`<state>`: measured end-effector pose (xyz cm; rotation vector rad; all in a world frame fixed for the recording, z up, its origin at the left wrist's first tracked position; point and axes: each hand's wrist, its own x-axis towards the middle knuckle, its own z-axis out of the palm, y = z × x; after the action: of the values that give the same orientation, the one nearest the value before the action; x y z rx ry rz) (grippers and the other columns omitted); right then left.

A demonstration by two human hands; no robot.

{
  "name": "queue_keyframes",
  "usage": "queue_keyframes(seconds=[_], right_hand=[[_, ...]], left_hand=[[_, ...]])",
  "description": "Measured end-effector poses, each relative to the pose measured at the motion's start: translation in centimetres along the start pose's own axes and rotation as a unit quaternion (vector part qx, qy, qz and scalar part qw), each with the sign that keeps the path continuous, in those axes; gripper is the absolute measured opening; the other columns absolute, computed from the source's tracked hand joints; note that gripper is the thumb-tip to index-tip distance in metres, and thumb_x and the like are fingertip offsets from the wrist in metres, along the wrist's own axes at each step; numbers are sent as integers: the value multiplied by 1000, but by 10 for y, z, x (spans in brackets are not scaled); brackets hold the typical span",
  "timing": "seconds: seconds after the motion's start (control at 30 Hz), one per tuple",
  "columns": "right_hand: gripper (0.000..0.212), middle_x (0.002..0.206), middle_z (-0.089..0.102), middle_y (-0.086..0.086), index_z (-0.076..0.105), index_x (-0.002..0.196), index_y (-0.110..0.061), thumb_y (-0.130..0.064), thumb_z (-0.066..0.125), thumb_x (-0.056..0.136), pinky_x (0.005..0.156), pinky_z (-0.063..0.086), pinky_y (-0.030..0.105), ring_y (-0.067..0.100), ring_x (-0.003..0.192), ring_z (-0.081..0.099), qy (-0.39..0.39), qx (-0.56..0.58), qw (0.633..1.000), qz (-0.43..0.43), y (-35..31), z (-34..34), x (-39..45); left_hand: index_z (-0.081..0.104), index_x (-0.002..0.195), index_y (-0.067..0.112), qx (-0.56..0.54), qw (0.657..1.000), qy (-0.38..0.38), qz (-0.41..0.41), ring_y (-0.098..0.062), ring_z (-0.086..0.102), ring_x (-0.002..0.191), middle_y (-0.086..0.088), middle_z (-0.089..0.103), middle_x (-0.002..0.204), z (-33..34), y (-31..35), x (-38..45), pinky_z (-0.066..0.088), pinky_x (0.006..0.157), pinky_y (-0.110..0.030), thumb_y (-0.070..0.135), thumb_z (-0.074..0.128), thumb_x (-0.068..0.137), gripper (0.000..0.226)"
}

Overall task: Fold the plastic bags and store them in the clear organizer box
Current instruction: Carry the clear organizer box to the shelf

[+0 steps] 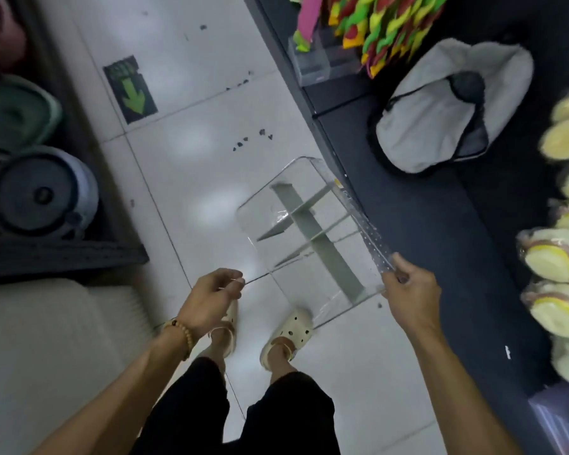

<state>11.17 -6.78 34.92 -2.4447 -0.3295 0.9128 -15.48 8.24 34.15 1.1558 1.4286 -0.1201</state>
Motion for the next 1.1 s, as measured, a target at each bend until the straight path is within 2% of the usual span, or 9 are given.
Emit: queue_keyframes(seconds=[0.07, 0.2, 0.27, 0.4, 0.53, 0.73, 0.9, 1.0, 1.1], right_hand=[[46, 125, 62, -4, 52, 137, -18, -15, 53, 90, 77, 55, 33, 22, 87, 68, -30, -13, 999, -37, -48, 2, -7], [47, 110, 64, -3, 54, 135, -16, -15, 55, 89, 91, 53, 41, 24, 97, 66, -82, -21, 991, -108, -152, 22, -9], [46, 114, 66, -3, 54, 135, -14, -16, 57, 89, 86, 55, 38, 22, 90, 68, -91, -27, 986, -138, -204, 40, -7], [30, 83, 62, -10, 64, 115, -10, -13, 58, 86, 73, 57, 44, 30, 77, 68, -114, -20, 978, -172, -299, 87, 2], [48, 112, 63, 4, 54, 134, -16, -15, 58, 87, 85, 54, 43, 29, 91, 66, -124, -43, 978, -164, -381, 123, 24], [48, 106, 68, 2, 58, 131, -20, -15, 62, 83, 89, 52, 38, 22, 96, 63, -60, -77, 986, -135, -471, 104, 68], [49, 80, 60, -19, 62, 126, -17, -9, 65, 78, 74, 51, 29, 11, 73, 61, -14, -38, 993, -109, -539, 100, 119], [51, 93, 67, -6, 61, 127, -19, -9, 66, 77, 83, 55, 41, 20, 85, 65, -23, -19, 994, -102, -588, 123, 159], [47, 111, 69, 4, 62, 124, -19, -8, 65, 79, 80, 54, 35, 22, 91, 64, -49, -6, 992, -119, -651, 155, 205]], left_hand=[[64, 99, 23, -31, 999, 26, -1, -17, 66, 90, 0, 69, 93, -22, 6, -16, 53, 80, -34, 21, 58, 93, 9], [65, 93, 21, -119, 988, 92, -22, -20, 68, 87, 0, 70, 88, -69, 15, -33, 51, 77, -30, 16, 59, 92, 8], [65, 92, 19, -159, 980, 113, -39, -20, 67, 86, -1, 70, 89, -93, 20, -35, 51, 73, -28, 15, 59, 92, 8], [64, 95, 13, -222, 963, 137, -62, -18, 65, 82, -5, 67, 92, -143, 45, -14, 48, 69, -25, 13, 57, 93, 7], [63, 99, 11, -234, 961, 139, -44, -18, 64, 83, -5, 66, 93, -213, 101, 34, 47, 69, -24, 13, 56, 93, 9], [62, 104, 14, -234, 965, 119, 11, -15, 65, 88, -3, 66, 98, -309, 212, 96, 49, 78, -27, 17, 54, 94, 13], [63, 96, 18, -253, 961, 105, 37, -19, 65, 89, -5, 67, 96, -364, 301, 162, 49, 83, -30, 16, 56, 93, 8], [64, 97, 18, -243, 963, 106, 41, -19, 66, 90, -5, 68, 97, -396, 348, 210, 50, 82, -30, 18, 56, 92, 8], [63, 101, 19, -229, 965, 121, 33, -17, 66, 93, -2, 68, 98, -433, 389, 253, 51, 81, -28, 21, 56, 93, 11]])
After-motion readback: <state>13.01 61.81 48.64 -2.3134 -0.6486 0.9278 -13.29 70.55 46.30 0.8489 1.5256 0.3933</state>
